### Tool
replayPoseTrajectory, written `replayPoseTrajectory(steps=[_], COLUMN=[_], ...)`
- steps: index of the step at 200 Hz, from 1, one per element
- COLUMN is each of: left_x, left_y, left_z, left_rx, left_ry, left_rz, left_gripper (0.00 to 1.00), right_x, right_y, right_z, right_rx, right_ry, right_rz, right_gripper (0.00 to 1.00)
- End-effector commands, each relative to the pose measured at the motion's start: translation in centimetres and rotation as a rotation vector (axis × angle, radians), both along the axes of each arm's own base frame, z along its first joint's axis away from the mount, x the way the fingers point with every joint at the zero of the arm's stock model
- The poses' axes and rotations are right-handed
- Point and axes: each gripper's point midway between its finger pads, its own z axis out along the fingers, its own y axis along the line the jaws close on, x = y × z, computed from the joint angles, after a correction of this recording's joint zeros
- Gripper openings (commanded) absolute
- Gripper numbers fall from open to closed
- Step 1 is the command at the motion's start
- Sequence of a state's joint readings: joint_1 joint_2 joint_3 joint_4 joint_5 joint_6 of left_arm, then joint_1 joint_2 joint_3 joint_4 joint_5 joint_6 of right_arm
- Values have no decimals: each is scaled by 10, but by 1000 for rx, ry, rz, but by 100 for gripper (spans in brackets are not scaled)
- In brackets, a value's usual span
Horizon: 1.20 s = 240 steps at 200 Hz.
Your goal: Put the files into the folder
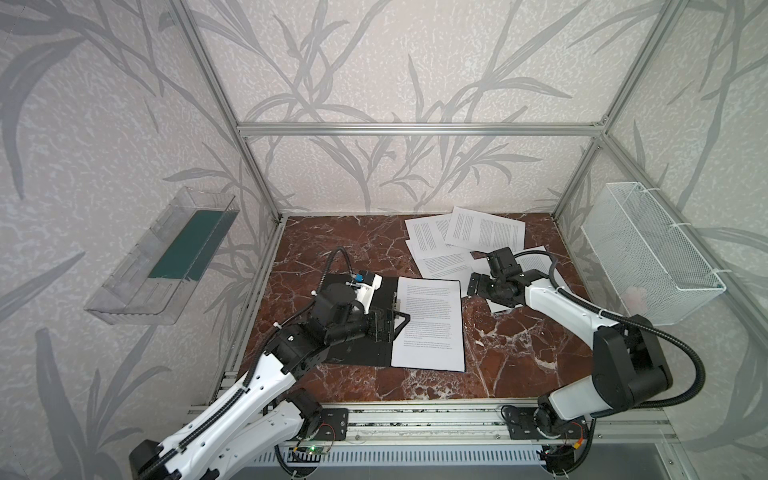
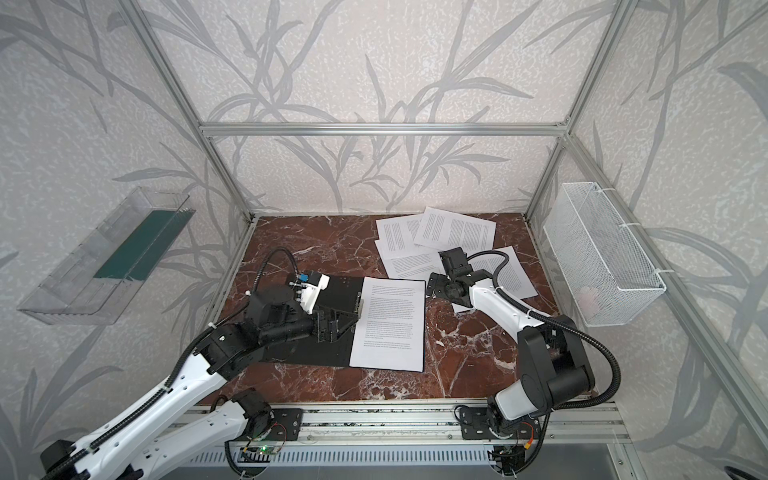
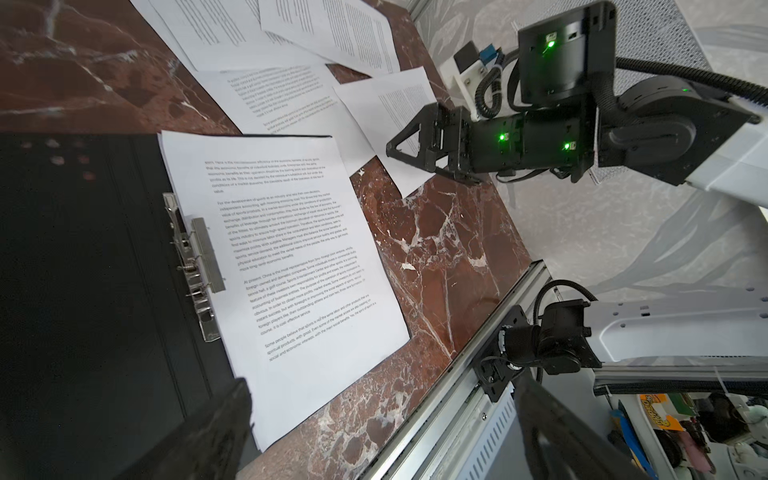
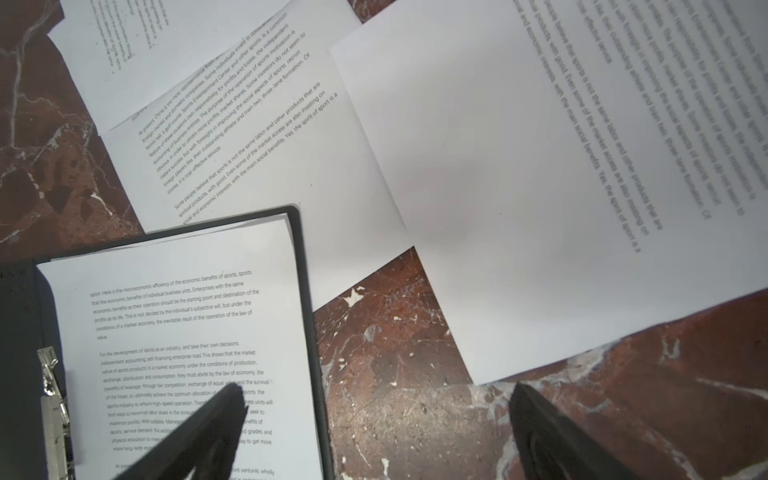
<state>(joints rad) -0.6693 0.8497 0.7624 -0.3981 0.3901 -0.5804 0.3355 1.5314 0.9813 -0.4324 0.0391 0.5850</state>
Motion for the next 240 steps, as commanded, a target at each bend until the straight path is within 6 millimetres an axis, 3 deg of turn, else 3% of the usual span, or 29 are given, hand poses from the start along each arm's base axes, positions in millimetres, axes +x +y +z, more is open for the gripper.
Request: replayPoseTrajectory(steps=[1, 20, 67, 112, 145, 166, 195, 223, 240], left_x=[0, 0, -2, 1, 7, 12, 18, 22, 24], left_y=[-17, -20, -15, -13, -26, -34, -46, -63, -78], left_z=[10, 5, 3, -1, 12, 19, 25, 25, 21], left_rx=[-71, -56, -40, -3, -44, -53, -70, -85, -74], left_ry=[-14, -7, -18, -18, -16, -17, -12, -4, 9], left_rz=[-44, -38, -31, -20, -41, -53, -75, -99, -127], left_gripper=[99, 99, 99, 99, 99, 99, 99, 99, 99], right_x=[18, 24, 11, -27, -63, -85, -110, -122, -115], right_y=[-2, -2, 1, -7, -12, -20, -44, -58, -62], right_z=[-2, -16, -58, -65, -71, -63, -38, -4, 16], right_rx=[-17, -5, 38, 91, 164, 222, 312, 313, 294], right_ry=[4, 67, 140, 151, 191, 174, 101, -15, -83], right_rz=[39, 43, 13, -39, -80, -108, -174, -195, -183], right_gripper=[99, 99, 99, 99, 99, 99, 99, 99, 99])
